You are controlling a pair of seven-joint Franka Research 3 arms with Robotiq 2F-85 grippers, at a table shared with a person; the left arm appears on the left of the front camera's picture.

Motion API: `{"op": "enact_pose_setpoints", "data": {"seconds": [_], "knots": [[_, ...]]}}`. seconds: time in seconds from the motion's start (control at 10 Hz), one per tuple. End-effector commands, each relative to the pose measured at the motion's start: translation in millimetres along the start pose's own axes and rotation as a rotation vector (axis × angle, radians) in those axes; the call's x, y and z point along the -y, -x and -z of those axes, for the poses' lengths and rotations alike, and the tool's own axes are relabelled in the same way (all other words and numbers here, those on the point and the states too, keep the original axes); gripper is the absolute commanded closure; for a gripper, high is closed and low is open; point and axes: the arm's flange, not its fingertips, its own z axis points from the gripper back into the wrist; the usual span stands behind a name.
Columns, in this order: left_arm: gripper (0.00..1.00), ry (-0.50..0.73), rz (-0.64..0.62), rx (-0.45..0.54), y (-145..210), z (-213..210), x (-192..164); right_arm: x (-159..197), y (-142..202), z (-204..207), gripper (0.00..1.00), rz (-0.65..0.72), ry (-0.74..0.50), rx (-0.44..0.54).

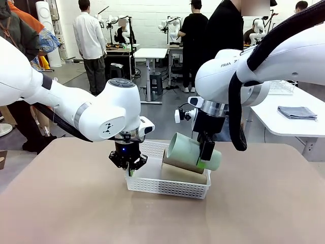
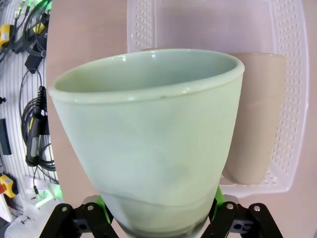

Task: Clean and organize the cups into the basket.
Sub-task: Pick up the Reusable plastic cup from the right side of the table and stack it inside the Organizing basket in the center of the table.

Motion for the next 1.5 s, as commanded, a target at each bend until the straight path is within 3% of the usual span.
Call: {"op": "enact_pose_setpoints", "data": {"seconds": [0.0,0.5,0.9,1.4], "knots": [[1.0,-0.013,0.007,0.01,0,-1,2,-2,2,-3,0.18,0.017,-0.005,-0.004],[1.0,-0.013,0.007,0.01,0,-1,2,12,-6,-1,0.18,-0.114,0.037,-0.008],[1.0,-0.013,0.007,0.01,0,-1,2,28,-26,-2,0.18,-0.122,0.027,-0.029],[1.0,-0.013,0.007,0.01,0,-1,2,54,-33,28,0.18,-0.119,-0.044,-0.07]]}}
